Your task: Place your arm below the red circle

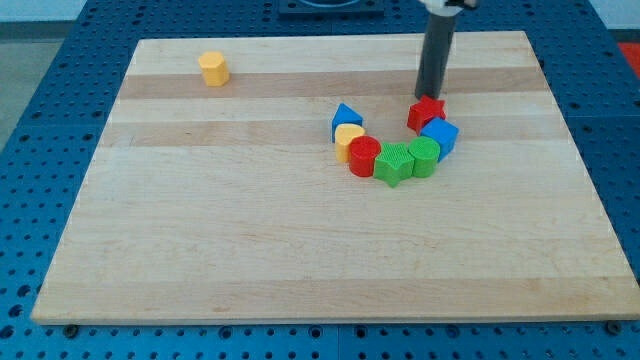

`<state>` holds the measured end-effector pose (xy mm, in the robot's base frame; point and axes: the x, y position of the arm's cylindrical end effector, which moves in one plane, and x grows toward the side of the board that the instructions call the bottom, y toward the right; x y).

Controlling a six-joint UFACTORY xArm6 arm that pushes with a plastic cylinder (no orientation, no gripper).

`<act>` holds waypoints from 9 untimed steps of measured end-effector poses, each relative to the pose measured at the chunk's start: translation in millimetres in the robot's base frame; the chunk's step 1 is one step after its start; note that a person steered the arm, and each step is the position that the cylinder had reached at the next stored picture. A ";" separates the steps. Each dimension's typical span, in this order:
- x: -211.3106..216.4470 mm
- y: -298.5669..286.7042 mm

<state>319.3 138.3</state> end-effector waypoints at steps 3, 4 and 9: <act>63.8 106.3; 111.9 106.3; 192.0 -22.6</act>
<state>511.3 115.7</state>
